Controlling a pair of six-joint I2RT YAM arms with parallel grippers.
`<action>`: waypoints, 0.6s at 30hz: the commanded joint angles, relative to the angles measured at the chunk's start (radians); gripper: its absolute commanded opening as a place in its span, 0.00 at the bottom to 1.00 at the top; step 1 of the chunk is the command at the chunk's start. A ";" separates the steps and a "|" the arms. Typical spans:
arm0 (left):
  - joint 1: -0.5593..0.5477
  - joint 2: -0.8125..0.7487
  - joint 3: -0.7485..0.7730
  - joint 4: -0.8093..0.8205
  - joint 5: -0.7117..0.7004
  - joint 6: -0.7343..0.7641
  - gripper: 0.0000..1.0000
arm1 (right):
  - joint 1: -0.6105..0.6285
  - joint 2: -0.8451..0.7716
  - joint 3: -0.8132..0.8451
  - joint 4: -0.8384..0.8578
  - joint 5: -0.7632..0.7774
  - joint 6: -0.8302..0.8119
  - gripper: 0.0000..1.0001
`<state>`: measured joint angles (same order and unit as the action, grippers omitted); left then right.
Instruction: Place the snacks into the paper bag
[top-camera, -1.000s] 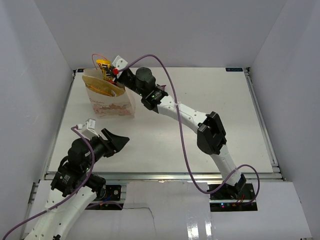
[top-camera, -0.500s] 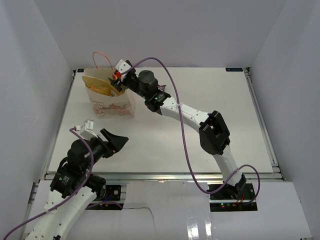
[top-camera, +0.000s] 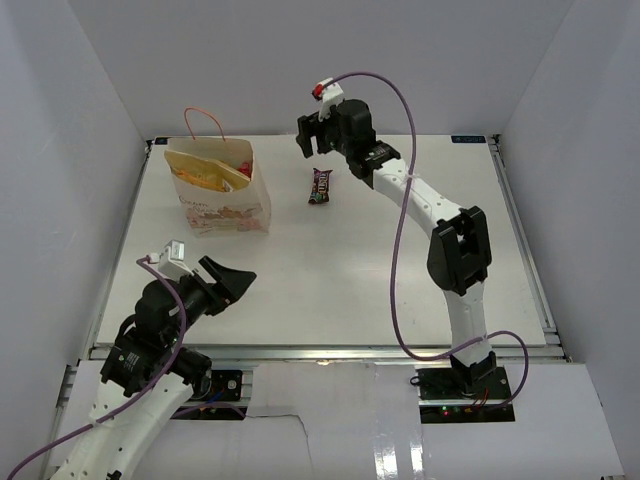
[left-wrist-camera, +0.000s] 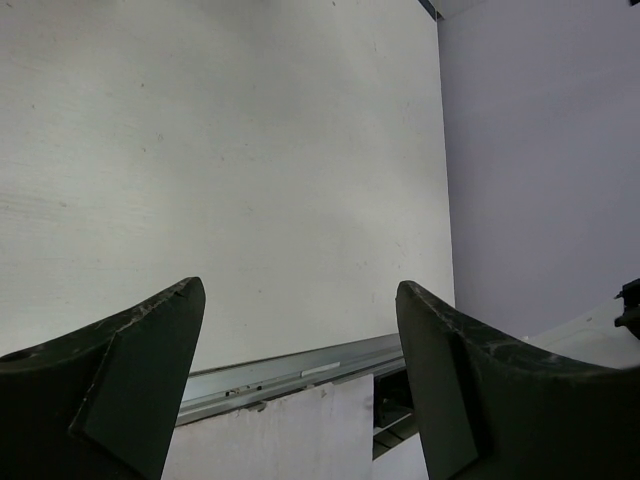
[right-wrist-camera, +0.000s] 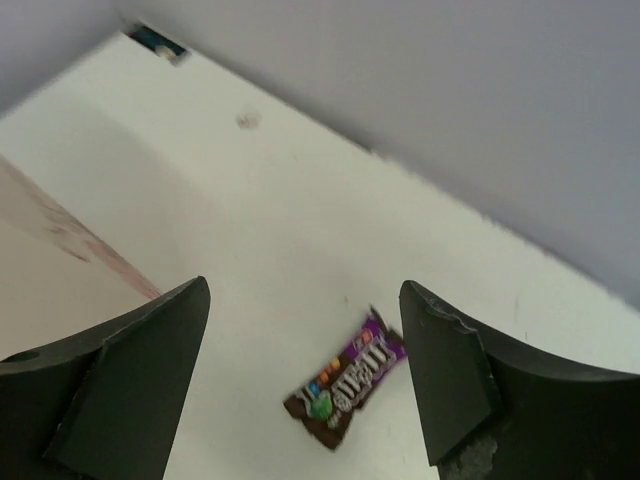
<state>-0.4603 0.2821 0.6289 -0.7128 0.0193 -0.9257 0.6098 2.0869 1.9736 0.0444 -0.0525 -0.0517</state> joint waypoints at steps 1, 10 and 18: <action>-0.001 -0.004 0.005 0.012 -0.038 -0.018 0.88 | -0.016 0.087 -0.015 -0.195 0.104 0.160 0.83; -0.001 0.037 -0.008 0.024 -0.021 -0.076 0.88 | -0.107 0.249 0.059 -0.193 0.062 0.355 0.84; -0.001 0.072 -0.023 0.078 0.018 -0.119 0.88 | -0.130 0.367 0.083 -0.186 -0.030 0.432 0.77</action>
<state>-0.4603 0.3393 0.6128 -0.6804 0.0193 -1.0183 0.4839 2.4371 2.0033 -0.1680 -0.0277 0.3267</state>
